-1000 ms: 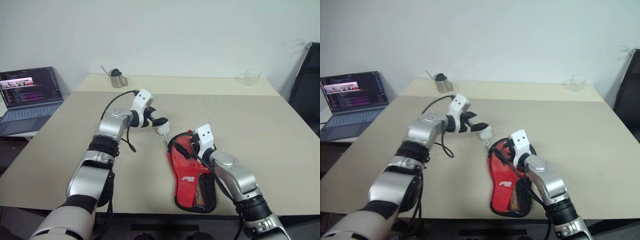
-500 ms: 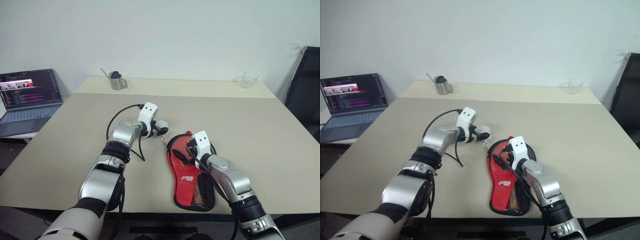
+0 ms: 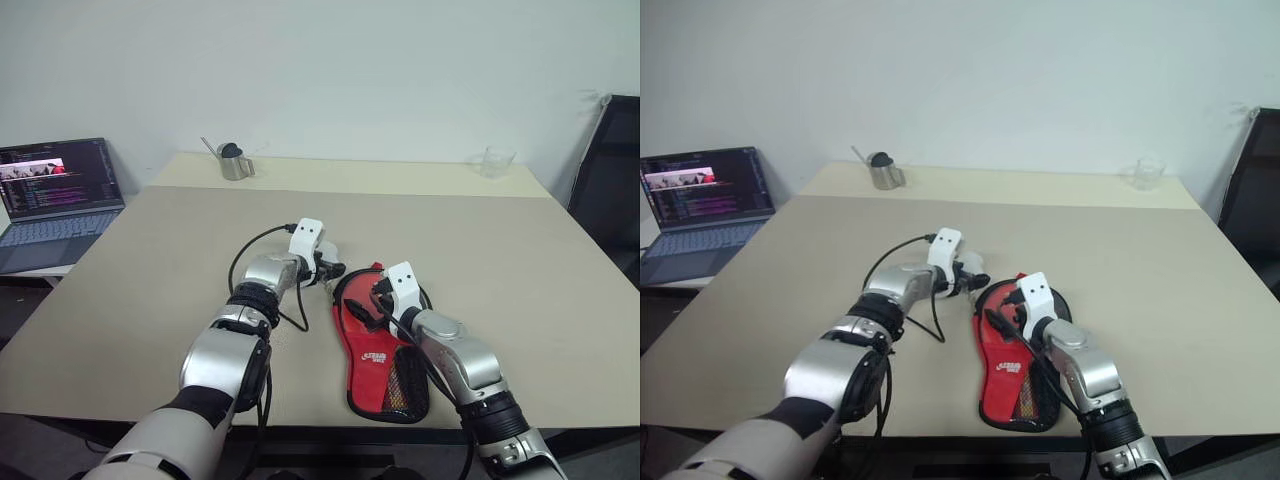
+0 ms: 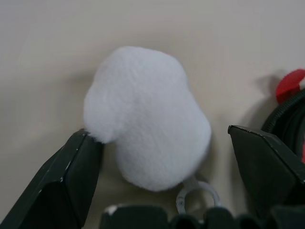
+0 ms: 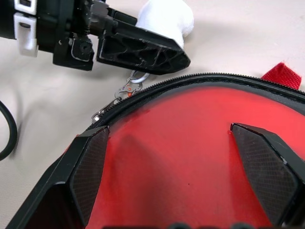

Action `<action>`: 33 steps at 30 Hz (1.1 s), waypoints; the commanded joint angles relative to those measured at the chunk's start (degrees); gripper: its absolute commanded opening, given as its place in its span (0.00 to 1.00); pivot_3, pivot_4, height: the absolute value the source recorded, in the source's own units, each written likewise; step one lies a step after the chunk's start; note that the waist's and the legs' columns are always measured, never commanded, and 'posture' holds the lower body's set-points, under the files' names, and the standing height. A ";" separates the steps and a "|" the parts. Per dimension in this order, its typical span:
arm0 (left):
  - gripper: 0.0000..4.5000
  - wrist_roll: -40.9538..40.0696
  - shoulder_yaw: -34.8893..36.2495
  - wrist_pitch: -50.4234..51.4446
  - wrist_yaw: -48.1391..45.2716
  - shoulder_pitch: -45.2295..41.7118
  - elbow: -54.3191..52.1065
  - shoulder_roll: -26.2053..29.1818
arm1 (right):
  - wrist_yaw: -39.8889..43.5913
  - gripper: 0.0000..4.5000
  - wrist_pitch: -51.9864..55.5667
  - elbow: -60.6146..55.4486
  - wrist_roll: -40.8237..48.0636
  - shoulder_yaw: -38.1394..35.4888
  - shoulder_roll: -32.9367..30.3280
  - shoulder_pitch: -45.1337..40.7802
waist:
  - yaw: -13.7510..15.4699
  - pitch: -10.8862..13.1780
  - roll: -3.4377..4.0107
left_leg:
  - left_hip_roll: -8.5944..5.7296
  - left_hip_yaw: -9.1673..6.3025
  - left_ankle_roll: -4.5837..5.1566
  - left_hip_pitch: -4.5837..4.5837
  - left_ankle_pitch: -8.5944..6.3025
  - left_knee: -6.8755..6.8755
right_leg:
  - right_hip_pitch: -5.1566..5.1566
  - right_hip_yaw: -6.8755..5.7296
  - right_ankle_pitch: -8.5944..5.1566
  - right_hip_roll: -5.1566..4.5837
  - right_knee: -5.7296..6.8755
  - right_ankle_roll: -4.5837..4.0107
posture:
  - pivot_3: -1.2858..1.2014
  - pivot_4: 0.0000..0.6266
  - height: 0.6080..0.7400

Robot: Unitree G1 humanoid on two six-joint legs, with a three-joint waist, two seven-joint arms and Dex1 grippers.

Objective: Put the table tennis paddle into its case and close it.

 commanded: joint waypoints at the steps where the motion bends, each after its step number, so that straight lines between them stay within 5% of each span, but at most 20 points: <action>1: 0.91 -0.53 1.66 -3.46 1.95 -3.43 1.38 -1.39 | 0.04 1.00 2.68 2.35 -0.31 0.43 0.55 1.69 | 0.00 0.00 0.00 | 0.00 0.00 0.00 0.00 0.00 0.00 | 0.00 0.01 0.00 0.00 0.00 0.00 | 0.52 0.24 1.00; 13: 0.04 4.06 -0.62 -8.25 4.30 -8.80 5.75 -3.96 | 0.11 1.00 1.99 2.73 -1.74 -0.78 0.01 1.52 | -0.08 0.00 0.00 | -0.01 0.03 -0.01 0.00 0.00 -0.07 | -0.02 -0.01 0.00 0.02 -0.04 0.00 | 0.52 0.24 1.00; 33: 0.02 25.27 -17.15 -25.62 17.11 -13.24 11.53 -10.90 | 1.92 1.00 4.87 -0.55 -1.37 0.49 -0.30 3.01 | 0.02 0.01 -0.01 | -0.02 0.04 -0.01 -0.10 -0.01 -0.26 | -0.09 -0.01 -0.02 0.00 -0.29 0.00 | 0.52 0.24 1.00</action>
